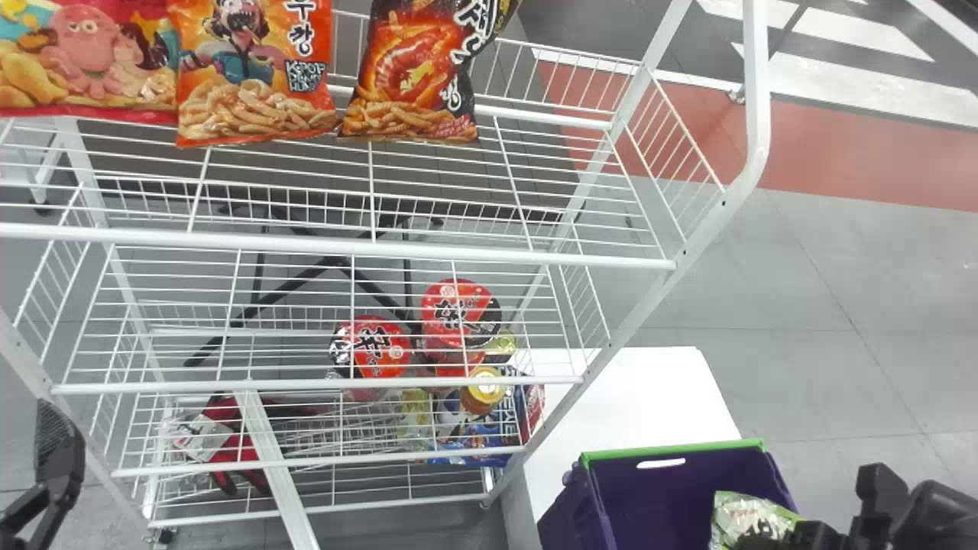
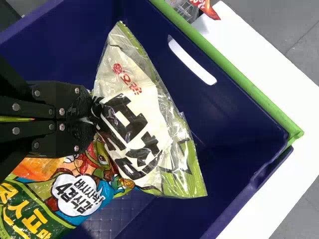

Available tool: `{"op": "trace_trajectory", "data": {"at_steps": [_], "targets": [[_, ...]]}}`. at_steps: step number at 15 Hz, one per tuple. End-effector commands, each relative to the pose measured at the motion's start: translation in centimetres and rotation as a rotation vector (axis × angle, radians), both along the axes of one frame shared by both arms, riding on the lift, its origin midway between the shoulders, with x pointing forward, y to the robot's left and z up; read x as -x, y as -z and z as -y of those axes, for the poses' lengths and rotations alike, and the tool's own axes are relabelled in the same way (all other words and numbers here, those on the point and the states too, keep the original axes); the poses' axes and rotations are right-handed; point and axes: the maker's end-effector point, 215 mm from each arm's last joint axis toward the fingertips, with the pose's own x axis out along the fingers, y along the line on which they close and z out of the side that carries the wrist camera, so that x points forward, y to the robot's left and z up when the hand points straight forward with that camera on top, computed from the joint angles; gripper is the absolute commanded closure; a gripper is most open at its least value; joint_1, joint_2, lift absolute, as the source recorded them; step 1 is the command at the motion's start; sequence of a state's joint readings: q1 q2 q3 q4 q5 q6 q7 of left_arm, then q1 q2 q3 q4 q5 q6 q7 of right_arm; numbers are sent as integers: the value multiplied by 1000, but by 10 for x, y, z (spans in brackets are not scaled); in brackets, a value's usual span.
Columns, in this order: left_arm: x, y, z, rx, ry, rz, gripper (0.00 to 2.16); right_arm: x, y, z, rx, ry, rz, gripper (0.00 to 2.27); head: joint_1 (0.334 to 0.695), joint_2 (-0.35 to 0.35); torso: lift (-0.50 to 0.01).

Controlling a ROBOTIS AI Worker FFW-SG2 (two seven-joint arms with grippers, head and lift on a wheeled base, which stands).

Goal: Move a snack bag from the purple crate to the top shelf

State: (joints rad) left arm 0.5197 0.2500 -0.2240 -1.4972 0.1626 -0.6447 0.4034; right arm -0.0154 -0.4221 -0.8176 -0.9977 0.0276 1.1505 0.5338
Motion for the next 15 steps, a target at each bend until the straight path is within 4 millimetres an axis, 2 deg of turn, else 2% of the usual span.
{"op": "trace_trajectory", "data": {"at_steps": [1, 15], "targets": [[-1, 0, 0, -1, 0, -2, 124, 0, 1, -1, -2, 0, 0, 2253, 695, -350, -145], [0, 0, 4, 4, 8, 1, 124, 2, 3, -1, 3, -3, 8, 2253, 695, -350, -89]]}}
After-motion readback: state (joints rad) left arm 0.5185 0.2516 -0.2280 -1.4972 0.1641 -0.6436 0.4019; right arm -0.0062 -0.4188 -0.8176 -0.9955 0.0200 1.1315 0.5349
